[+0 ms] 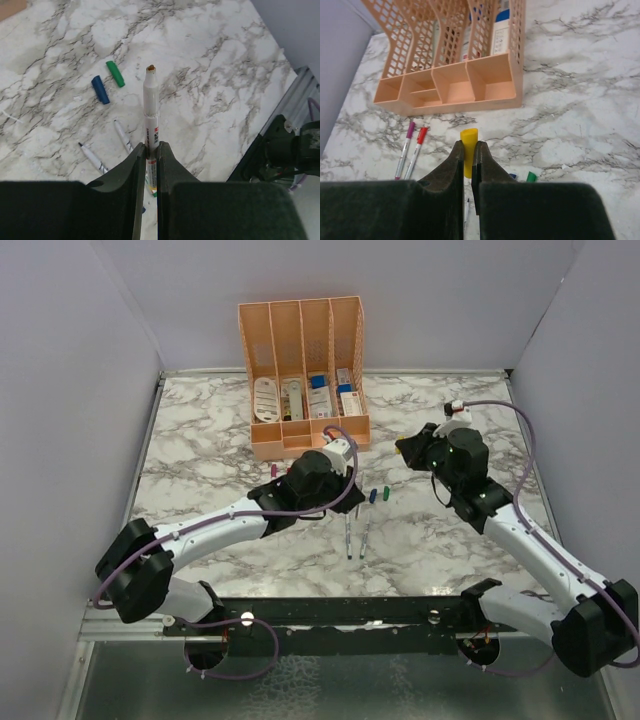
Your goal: Insert the pens into the pen caps
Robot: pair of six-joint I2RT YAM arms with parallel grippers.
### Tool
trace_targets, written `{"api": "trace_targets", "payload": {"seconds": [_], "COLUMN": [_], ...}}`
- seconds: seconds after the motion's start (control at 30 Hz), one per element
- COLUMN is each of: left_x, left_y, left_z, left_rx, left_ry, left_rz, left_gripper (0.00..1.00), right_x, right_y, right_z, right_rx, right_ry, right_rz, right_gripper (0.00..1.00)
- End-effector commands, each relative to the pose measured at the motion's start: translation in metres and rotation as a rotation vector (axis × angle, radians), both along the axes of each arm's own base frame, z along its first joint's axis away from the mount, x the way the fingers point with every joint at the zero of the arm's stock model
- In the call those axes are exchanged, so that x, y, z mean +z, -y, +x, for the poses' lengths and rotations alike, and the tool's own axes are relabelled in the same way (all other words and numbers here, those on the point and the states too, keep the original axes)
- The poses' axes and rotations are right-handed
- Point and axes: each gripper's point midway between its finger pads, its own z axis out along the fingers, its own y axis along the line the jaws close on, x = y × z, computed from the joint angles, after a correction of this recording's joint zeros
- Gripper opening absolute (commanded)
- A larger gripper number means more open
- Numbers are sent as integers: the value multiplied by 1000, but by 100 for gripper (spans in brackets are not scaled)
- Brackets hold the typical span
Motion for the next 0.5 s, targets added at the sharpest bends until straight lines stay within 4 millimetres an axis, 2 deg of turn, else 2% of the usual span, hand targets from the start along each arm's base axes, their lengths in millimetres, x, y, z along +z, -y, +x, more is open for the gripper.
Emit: {"api": "trace_targets", "payload": {"seconds": [0.0,0.17,0.47], "left_x": [42,39,34], "left_y": [34,45,49], "left_z": [-5,-5,-2], "left_rx": [-110,-136,-142], "left_ry": [39,11,3], "left_rz": [-218,-243,-220], "left_gripper": [0,0,0], "right_x": [38,51,52], "right_y": [-26,-37,-47], "right_z": [-13,-27,-39], "right_rx": [167,268,354], "right_ry": [183,236,241], "right_rz": [90,101,111], "right_gripper": [1,1,1]}}
